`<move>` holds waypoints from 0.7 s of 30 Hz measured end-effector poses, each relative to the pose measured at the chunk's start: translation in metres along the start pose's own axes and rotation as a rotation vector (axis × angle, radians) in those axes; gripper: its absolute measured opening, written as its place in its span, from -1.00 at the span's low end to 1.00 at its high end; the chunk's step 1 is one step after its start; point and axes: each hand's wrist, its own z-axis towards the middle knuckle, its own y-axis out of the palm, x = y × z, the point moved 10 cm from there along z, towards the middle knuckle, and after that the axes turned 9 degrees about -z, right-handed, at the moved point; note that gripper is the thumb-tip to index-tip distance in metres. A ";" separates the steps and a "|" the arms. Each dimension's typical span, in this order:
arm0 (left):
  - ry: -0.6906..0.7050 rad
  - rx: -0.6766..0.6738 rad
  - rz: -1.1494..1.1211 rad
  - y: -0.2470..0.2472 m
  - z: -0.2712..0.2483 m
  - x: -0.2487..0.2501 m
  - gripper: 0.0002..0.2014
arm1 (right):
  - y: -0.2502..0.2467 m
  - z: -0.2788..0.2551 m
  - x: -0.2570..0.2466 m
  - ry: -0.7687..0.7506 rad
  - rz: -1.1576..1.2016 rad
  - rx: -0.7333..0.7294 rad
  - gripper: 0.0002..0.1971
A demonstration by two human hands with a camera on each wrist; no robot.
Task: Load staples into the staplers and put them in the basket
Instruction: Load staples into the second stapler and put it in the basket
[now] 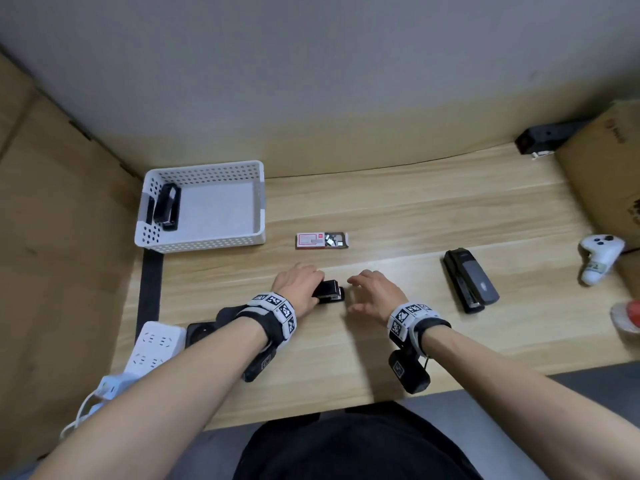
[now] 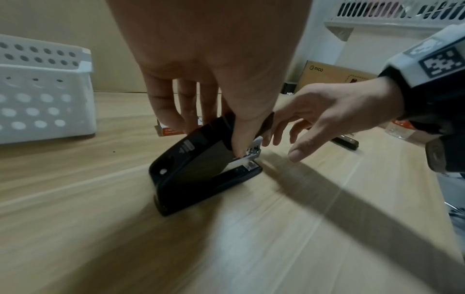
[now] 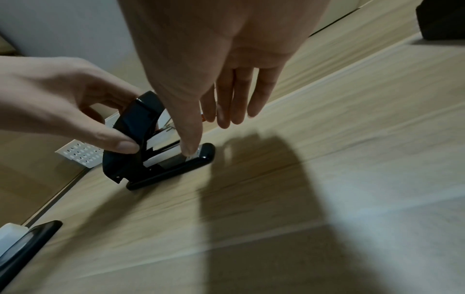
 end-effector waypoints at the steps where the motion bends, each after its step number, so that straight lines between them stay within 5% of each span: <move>1: 0.019 0.010 0.016 -0.002 0.000 0.002 -0.72 | 0.002 0.000 0.002 0.004 0.005 -0.005 -0.36; 14: 0.014 0.037 -0.002 0.000 -0.020 -0.014 -0.72 | 0.020 0.019 -0.020 -0.070 0.077 0.000 -0.45; 21: -0.010 0.016 -0.005 -0.002 -0.015 -0.014 -0.73 | 0.005 0.016 -0.028 -0.162 0.085 0.138 -0.72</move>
